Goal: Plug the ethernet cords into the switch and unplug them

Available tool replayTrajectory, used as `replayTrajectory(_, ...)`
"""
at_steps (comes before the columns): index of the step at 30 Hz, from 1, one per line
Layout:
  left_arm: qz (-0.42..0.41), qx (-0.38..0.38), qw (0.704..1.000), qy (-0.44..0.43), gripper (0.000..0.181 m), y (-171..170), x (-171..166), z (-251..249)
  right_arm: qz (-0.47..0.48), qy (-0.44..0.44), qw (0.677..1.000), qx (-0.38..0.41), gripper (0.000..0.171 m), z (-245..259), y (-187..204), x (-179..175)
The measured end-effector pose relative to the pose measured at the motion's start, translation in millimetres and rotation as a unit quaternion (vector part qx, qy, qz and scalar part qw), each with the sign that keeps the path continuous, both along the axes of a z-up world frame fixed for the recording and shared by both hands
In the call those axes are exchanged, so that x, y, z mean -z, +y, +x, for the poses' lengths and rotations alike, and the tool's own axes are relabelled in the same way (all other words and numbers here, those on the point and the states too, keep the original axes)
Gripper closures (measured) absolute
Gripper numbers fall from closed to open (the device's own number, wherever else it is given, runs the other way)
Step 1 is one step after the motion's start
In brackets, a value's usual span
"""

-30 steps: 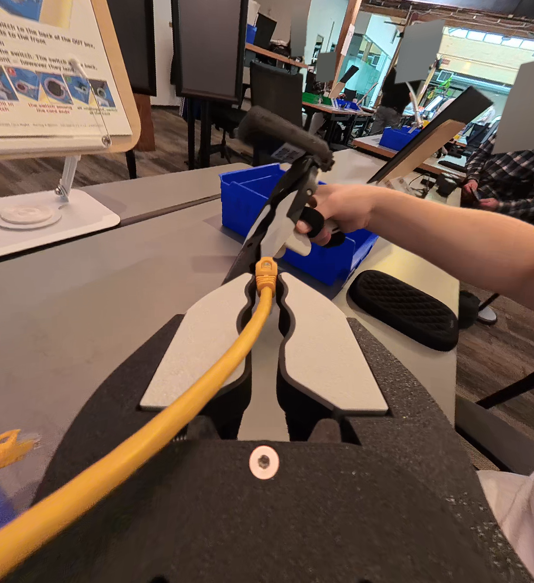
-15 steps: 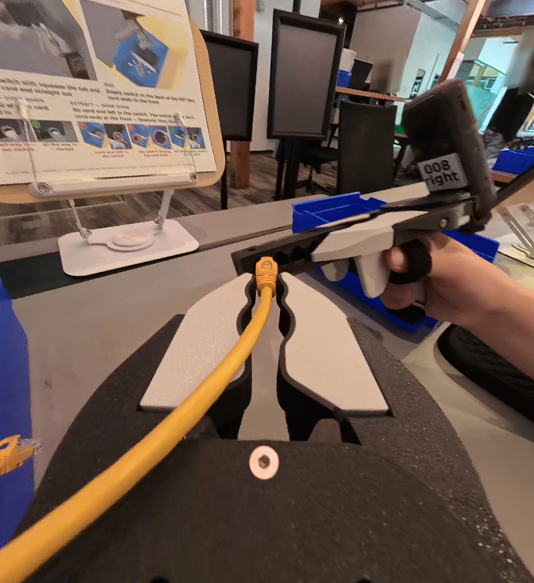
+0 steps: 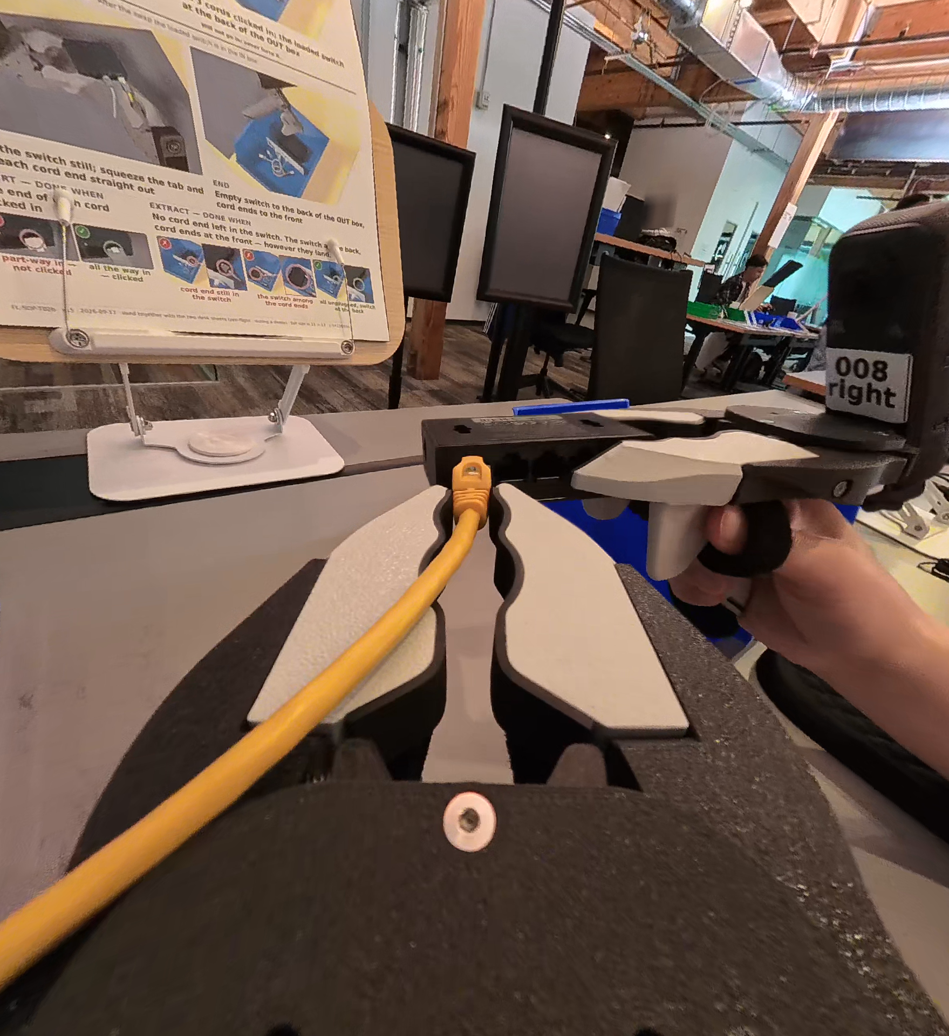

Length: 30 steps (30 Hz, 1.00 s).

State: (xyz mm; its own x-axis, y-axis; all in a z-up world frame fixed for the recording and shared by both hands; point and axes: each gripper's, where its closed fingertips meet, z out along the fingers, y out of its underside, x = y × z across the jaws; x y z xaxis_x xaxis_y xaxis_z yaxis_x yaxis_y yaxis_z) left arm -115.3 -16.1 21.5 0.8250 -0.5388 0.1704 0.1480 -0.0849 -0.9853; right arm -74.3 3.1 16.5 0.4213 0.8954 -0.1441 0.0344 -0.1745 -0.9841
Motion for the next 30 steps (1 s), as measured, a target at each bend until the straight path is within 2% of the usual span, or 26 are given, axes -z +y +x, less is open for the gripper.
replayTrajectory(7, 0.054, -0.055, 0.995, 0.059, 0.169, -2, -8, -2, 0.076, -0.001, 0.997, 0.025, 0.110, -4, -9, -8)
replayTrajectory(23, 0.085, -0.065, 0.992, 0.064, 0.169, -10, -14, -1, 0.186, -0.019, 0.982, 0.016, 0.110, -4, -21, -19)
replayTrajectory(30, 0.090, -0.068, 0.990, 0.083, 0.169, -11, -14, 0, 0.200, -0.026, 0.979, 0.013, 0.110, -3, -23, -18)
